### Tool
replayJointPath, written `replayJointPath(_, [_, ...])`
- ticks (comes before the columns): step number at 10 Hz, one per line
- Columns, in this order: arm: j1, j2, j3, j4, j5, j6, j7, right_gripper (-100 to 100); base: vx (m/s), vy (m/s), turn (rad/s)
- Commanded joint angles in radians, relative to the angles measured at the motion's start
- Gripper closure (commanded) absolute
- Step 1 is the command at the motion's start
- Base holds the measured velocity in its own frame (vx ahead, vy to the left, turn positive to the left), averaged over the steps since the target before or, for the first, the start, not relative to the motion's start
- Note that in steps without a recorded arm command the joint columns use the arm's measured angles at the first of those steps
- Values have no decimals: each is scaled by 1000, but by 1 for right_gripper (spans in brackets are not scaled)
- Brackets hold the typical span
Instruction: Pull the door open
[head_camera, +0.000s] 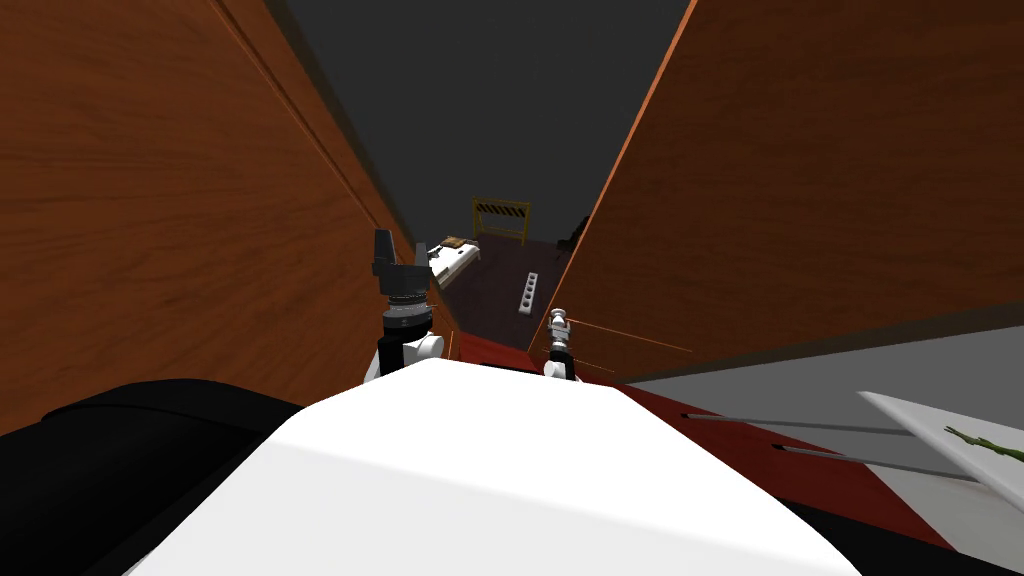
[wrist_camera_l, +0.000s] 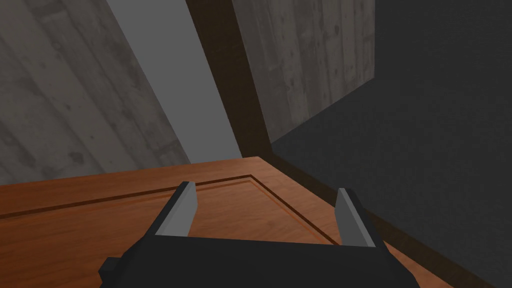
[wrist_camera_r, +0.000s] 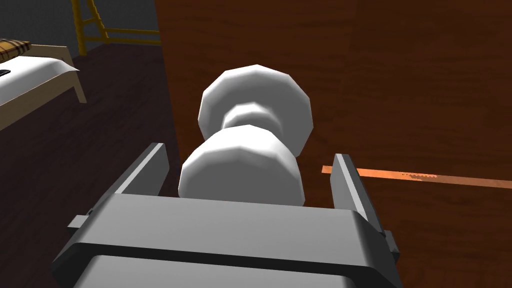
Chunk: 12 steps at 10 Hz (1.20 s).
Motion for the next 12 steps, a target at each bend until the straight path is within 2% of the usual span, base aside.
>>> replayJointPath(1, [0, 0, 0, 0, 0, 0, 0, 100, -11, 0, 9])
replayJointPath(6, [0, 0, 0, 0, 0, 0, 0, 100, -15, -1, 3])
replayJointPath(12, [2, -15, 8, 14, 21, 11, -13, 100, -180, -37, 80])
